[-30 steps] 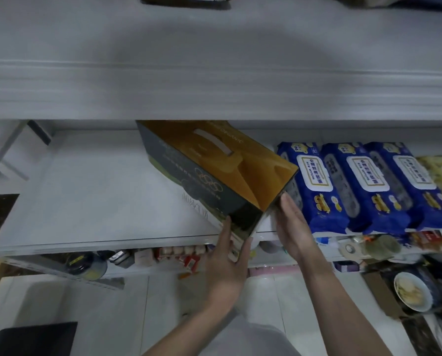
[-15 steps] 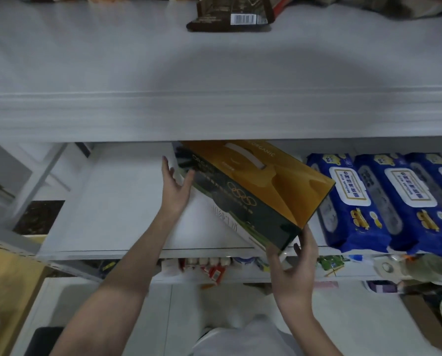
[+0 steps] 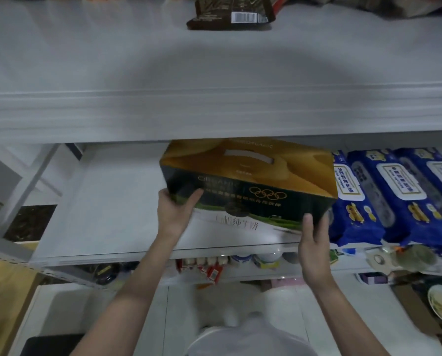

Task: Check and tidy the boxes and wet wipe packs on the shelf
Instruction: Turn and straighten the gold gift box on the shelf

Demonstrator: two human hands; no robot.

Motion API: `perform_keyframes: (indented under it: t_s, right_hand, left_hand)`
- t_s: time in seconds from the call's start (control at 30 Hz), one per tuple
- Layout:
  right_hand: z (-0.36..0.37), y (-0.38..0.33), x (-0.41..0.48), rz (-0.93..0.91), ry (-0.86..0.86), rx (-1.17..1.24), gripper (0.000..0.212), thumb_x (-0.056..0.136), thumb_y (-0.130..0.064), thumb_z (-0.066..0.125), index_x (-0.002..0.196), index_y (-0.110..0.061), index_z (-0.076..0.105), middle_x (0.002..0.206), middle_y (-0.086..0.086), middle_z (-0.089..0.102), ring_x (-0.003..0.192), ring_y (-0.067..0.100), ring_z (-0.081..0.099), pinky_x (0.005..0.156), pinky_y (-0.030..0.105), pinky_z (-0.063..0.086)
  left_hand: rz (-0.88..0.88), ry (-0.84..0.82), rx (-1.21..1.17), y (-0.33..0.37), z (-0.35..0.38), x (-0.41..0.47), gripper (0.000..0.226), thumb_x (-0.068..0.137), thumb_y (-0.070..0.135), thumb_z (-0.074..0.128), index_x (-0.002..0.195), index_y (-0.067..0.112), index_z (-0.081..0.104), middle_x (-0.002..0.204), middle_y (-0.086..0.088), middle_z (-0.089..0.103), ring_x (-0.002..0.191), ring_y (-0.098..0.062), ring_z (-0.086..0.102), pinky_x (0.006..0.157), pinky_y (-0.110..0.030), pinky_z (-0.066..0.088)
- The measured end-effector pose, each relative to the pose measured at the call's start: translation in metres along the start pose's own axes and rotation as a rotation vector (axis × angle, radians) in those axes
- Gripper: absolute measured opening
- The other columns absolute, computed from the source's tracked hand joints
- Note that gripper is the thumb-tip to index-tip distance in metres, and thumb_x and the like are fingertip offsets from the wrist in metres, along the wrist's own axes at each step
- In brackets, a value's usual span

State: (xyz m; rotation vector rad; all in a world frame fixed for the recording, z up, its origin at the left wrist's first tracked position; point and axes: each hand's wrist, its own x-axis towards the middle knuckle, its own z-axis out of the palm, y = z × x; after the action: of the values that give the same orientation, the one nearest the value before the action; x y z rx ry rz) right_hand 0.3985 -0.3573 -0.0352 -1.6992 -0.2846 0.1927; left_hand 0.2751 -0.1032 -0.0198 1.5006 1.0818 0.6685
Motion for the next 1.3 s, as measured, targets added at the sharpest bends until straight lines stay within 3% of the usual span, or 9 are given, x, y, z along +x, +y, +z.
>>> perform_keyframes:
  t_s: [0.1,0.2,0.27,0.4,0.6,0.73,0.87,1.07,1.3]
  right_hand:
    - [-0.011,0.008,0.026,0.08,0.031,-0.092,0.053,0.11,-0.046,0.04,0.16,-0.033,0.026,0.163,-0.004,0.035,0.15,0.014,0.035,0.122,0.036,0.034]
    - [-0.017,0.013,0.035,0.167,-0.018,-0.095,0.067,0.108,-0.047,0.042,0.165,-0.029,0.011,0.172,-0.003,0.018,0.157,0.021,0.019,0.121,0.032,0.021]
    - [-0.024,0.018,0.037,0.175,-0.109,-0.085,0.083,0.099,-0.054,0.058,0.164,-0.036,0.01,0.172,-0.006,0.021,0.157,0.022,0.024,0.125,0.044,0.025]
    - [-0.031,0.022,0.04,0.126,-0.194,-0.09,0.11,0.073,-0.07,0.078,0.16,-0.044,0.017,0.168,-0.011,0.029,0.154,0.016,0.03,0.124,0.055,0.032]
    - [-0.034,0.034,0.021,0.075,-0.18,-0.033,0.106,0.077,-0.067,0.08,0.16,-0.045,0.018,0.169,-0.01,0.028,0.156,0.019,0.029,0.121,0.059,0.036]
    - [-0.032,0.023,-0.01,0.07,-0.133,-0.017,0.089,0.089,-0.044,0.078,0.16,-0.035,0.027,0.165,-0.006,0.037,0.152,0.018,0.036,0.117,0.047,0.043]
    - [-0.025,0.013,-0.019,0.068,-0.131,0.022,0.074,0.093,-0.027,0.073,0.157,-0.03,0.035,0.157,-0.005,0.047,0.142,0.016,0.045,0.098,0.026,0.047]
    - [-0.014,-0.014,0.003,0.001,-0.174,0.091,0.05,0.096,-0.016,0.069,0.137,-0.037,0.049,0.129,-0.012,0.064,0.107,-0.009,0.067,0.079,0.015,0.06]
    - [-0.025,-0.005,0.033,0.136,-0.241,0.124,0.063,0.1,-0.021,0.065,0.158,-0.026,0.039,0.135,0.012,0.066,0.104,0.019,0.076,0.069,0.025,0.063]
  left_hand:
    - [0.033,0.104,0.014,-0.019,-0.002,-0.046,0.056,0.077,0.031,0.086,0.113,0.012,0.048,0.106,-0.002,0.063,0.099,-0.017,0.063,0.073,-0.016,0.049]
    - [0.1,0.086,0.016,-0.035,-0.011,-0.067,0.055,0.08,0.022,0.083,0.118,0.015,0.044,0.114,-0.002,0.058,0.107,-0.016,0.059,0.082,-0.014,0.049]
    - [0.138,-0.049,0.013,-0.039,-0.02,-0.064,0.065,0.081,0.017,0.082,0.13,0.016,0.04,0.121,0.006,0.055,0.11,-0.002,0.055,0.088,-0.004,0.045]
    - [0.144,-0.195,0.074,-0.043,-0.024,-0.05,0.076,0.083,0.02,0.08,0.142,0.035,0.034,0.12,0.032,0.059,0.113,0.011,0.057,0.101,-0.029,0.05]
    - [0.136,-0.149,-0.044,-0.039,-0.031,-0.069,0.082,0.084,0.015,0.078,0.151,0.028,0.034,0.142,0.019,0.053,0.134,0.0,0.049,0.116,-0.034,0.04]
    - [0.099,-0.142,-0.116,-0.047,-0.045,-0.095,0.085,0.083,0.016,0.077,0.154,0.027,0.031,0.151,0.013,0.048,0.135,0.002,0.048,0.114,-0.032,0.04]
    - [0.067,-0.069,-0.149,-0.042,-0.052,-0.102,0.073,0.086,0.007,0.074,0.148,0.022,0.039,0.128,0.017,0.059,0.11,0.013,0.06,0.082,-0.009,0.054]
    - [0.088,-0.079,-0.146,-0.016,-0.054,-0.079,0.059,0.089,0.012,0.073,0.141,0.019,0.046,0.123,0.002,0.066,0.111,-0.01,0.066,0.078,-0.02,0.06]
    - [0.058,-0.119,-0.066,-0.006,-0.057,-0.056,0.057,0.091,0.021,0.072,0.141,0.023,0.045,0.122,0.001,0.067,0.112,-0.019,0.067,0.094,-0.043,0.059]
